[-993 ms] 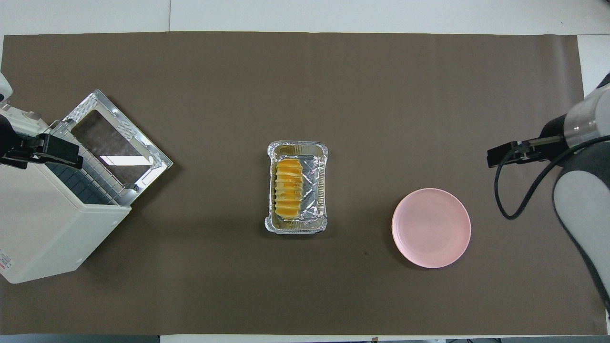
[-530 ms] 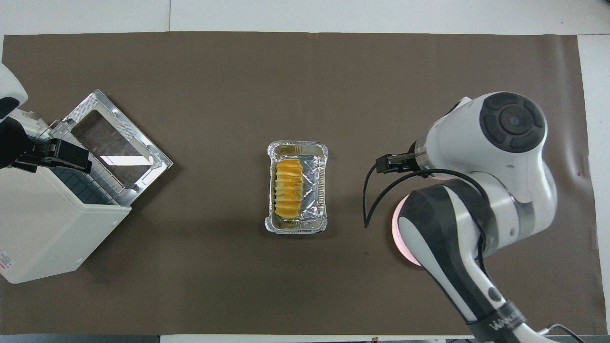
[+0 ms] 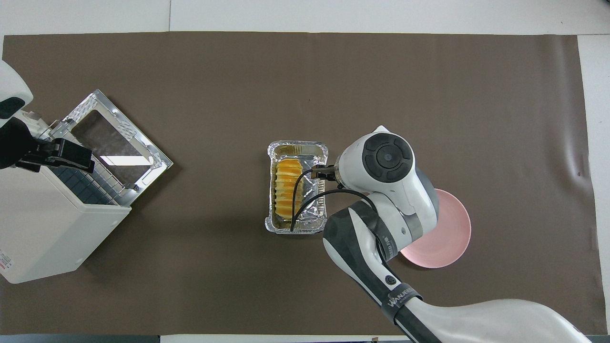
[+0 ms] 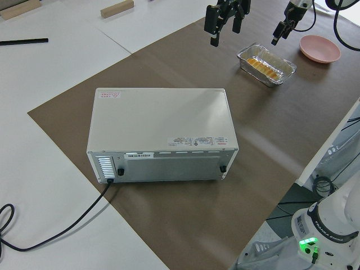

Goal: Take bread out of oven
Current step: 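Reach the right gripper to the foil tray edge and grasp it, then drag the foil tray with the right gripper beside the pink plate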

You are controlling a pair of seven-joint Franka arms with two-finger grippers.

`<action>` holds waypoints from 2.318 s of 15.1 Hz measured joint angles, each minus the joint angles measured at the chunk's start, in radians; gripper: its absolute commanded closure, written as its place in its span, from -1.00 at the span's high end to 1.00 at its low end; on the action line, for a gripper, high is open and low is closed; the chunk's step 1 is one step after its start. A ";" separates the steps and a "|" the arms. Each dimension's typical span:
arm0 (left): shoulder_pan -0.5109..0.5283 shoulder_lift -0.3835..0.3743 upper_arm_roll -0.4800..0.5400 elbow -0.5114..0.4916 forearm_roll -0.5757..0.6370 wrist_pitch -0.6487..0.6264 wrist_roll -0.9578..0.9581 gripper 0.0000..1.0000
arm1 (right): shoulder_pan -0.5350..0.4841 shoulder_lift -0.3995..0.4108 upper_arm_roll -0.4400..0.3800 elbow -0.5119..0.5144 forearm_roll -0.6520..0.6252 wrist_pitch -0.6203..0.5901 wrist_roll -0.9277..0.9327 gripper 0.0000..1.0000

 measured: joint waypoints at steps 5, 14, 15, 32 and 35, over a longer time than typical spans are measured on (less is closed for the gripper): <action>0.000 0.000 -0.001 0.000 -0.001 0.011 -0.002 1.00 | 0.030 0.049 -0.003 0.011 0.000 0.035 0.041 0.54; -0.003 -0.004 -0.010 0.001 -0.002 0.016 -0.002 1.00 | 0.042 0.068 -0.004 0.000 0.000 0.057 0.113 -1.00; -0.003 -0.004 -0.009 0.001 -0.002 0.016 -0.003 1.00 | 0.043 0.068 -0.004 -0.001 0.000 0.058 0.113 -1.00; -0.001 -0.004 0.001 0.001 -0.002 0.016 -0.004 1.00 | -0.493 0.046 -0.023 0.153 0.160 -0.201 -0.529 -1.00; -0.001 -0.004 0.001 0.001 -0.002 0.016 -0.004 1.00 | -0.552 0.060 -0.023 0.138 0.160 -0.197 -0.600 -1.00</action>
